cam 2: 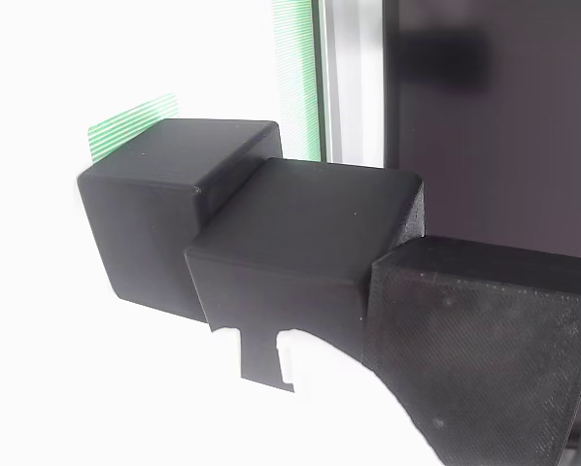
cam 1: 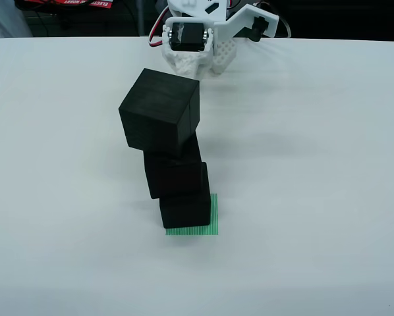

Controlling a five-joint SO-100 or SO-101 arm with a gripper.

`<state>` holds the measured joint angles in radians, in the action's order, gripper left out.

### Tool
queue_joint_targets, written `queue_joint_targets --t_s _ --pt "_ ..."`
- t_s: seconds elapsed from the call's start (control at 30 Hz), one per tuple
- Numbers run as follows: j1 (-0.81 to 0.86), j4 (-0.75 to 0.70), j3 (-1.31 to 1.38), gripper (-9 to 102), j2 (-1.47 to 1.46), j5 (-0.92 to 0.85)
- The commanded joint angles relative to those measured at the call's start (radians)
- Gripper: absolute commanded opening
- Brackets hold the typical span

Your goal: Stack 3 Blocks on the chosen place.

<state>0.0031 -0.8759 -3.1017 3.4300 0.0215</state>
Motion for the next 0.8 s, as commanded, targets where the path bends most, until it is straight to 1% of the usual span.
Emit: queue_joint_targets --t_s 0.0,0.77 --pt "-0.006 0.011 -0.031 0 0.006 -0.005" --pt "-0.014 0.029 -0.037 0 0.006 -0.008"
